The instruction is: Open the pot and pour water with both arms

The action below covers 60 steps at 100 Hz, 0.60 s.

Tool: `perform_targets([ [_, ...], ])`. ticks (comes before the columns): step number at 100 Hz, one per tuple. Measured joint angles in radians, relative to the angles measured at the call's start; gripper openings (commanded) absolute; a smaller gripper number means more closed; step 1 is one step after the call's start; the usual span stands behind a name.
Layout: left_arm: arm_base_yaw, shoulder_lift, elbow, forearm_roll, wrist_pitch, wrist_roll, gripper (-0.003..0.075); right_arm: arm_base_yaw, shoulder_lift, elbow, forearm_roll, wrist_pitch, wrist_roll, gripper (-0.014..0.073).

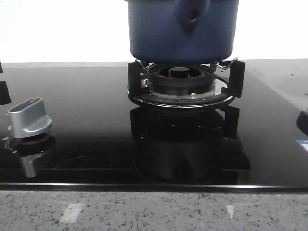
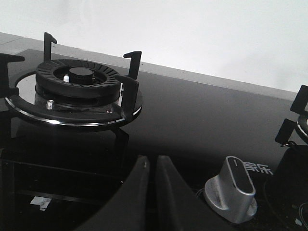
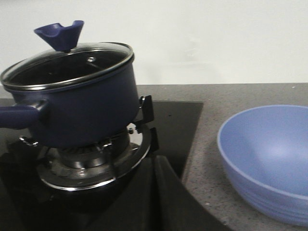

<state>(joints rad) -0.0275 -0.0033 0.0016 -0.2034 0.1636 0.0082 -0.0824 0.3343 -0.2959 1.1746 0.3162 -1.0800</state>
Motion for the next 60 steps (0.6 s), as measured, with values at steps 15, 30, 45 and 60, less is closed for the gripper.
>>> perform_targets([
  [15,0.000,0.000,0.000,0.000,0.000,0.000,-0.0020,0.000,0.000,0.000,-0.348,-0.096,0.342,-0.0067],
  [30,0.000,0.000,0.000,0.000,0.000,0.000,-0.0020,0.000,-0.015,0.000,-0.955,-0.113,0.831,-0.0067],
  [45,0.000,0.000,0.000,0.000,0.000,0.000,-0.0020,0.000,-0.077,0.047,-1.217,-0.143,1.058,-0.0067],
  [60,0.000,0.000,0.000,0.000,0.000,0.000,-0.0020,0.000,-0.157,0.162,-1.238,-0.245,1.095,-0.0067],
])
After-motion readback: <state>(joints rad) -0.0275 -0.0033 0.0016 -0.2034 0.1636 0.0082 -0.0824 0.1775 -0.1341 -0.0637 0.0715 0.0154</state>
